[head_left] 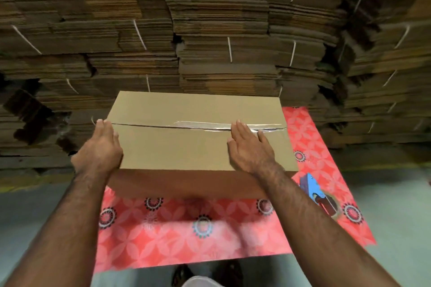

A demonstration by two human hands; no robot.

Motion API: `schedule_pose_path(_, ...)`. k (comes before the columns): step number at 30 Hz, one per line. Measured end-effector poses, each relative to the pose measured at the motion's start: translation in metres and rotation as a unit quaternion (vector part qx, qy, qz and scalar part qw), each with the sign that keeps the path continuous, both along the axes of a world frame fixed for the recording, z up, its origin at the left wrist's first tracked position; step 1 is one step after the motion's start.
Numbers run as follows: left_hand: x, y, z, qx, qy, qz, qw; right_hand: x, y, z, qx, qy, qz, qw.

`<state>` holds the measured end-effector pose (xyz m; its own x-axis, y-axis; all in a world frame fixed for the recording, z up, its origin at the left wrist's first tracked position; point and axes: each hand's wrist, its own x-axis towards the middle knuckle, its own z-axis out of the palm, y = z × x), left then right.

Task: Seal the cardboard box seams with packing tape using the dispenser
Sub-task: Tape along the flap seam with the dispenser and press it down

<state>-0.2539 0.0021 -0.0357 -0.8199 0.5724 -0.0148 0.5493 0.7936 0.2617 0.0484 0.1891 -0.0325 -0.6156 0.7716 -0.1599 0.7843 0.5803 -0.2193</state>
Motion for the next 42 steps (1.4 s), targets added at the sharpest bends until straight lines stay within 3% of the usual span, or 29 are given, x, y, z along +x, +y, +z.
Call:
schedule_pose_path(12,0.006,0.006,0.008,-0.034,0.013,0.023,0.999,0.075,0.029,-0.002,0.054,-0.015,-0.107,0.993)
schedule_pose_path(18,0.018,0.021,0.013,-0.072,0.015,0.062,0.995,0.078,0.028,-0.003,-0.021,0.098,-0.111,0.989)
schedule_pose_path(22,0.021,0.037,0.021,-0.093,-0.006,0.102,0.990,0.087,0.042,-0.001,-0.096,0.196,-0.179,0.959)
schedule_pose_path(26,0.021,0.039,0.025,-0.069,-0.005,0.103,0.992,0.098,0.053,-0.006,-0.106,0.215,-0.211,0.948)
schedule_pose_path(31,0.019,0.029,0.036,-0.040,-0.047,0.083,0.995,0.088,0.062,0.008,-0.109,0.183,-0.199,0.956)
schedule_pose_path(35,0.009,0.007,0.035,0.031,-0.034,0.073,0.996,0.077,0.046,0.012,0.030,0.162,-0.117,0.979)
schedule_pose_path(42,0.031,0.002,0.030,0.017,-0.100,0.129,0.987,0.046,0.028,0.016,0.019,-0.004,-0.072,0.997)
